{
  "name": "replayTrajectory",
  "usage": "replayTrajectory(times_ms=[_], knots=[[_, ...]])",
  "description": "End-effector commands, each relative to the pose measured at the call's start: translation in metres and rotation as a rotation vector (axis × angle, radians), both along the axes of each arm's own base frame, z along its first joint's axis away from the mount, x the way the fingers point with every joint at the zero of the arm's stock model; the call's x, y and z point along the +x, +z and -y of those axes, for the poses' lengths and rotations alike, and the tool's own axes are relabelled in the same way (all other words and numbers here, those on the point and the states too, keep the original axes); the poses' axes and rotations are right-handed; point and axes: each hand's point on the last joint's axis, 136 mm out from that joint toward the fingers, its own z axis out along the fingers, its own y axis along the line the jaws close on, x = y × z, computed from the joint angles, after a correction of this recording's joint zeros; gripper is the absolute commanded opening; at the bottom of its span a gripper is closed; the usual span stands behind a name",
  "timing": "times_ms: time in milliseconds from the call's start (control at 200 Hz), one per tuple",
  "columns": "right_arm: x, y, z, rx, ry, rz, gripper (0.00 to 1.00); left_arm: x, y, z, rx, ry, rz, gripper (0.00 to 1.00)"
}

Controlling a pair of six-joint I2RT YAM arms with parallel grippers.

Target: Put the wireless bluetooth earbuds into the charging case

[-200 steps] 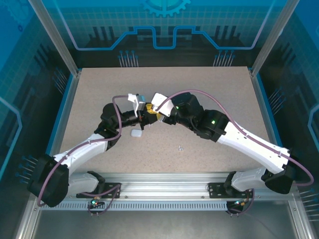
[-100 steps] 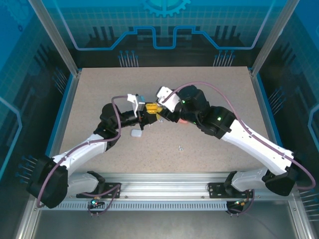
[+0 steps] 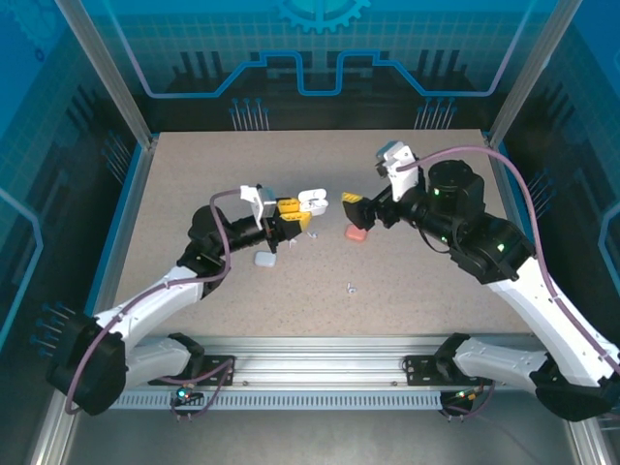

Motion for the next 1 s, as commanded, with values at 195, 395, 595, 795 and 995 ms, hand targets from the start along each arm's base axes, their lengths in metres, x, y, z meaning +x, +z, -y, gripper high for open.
replayTrajectory(times_ms=[195,395,595,795,995], knots=[[-0.010,-0.162,0.039,-0.077,-0.211,-0.540,1.00,-0.002,0.012,-0.023,0.018,0.160,0.117,0.02],[-0.036,-0.254,0.026,-0.153,-0.234,-0.841,0.93,-0.005,0.015,-0.026,0.041,0.177,0.131,0.02],[-0.066,-0.311,-0.024,-0.121,-0.119,-1.081,0.84,-0.004,0.014,-0.027,0.041,0.178,0.129,0.02],[-0.077,-0.334,-0.062,-0.166,-0.043,-1.158,0.75,-0.005,0.014,-0.026,0.044,0.177,0.129,0.02],[-0.073,-0.350,-0.073,-0.245,-0.053,-1.191,0.70,-0.005,0.013,-0.027,0.047,0.179,0.131,0.02]])
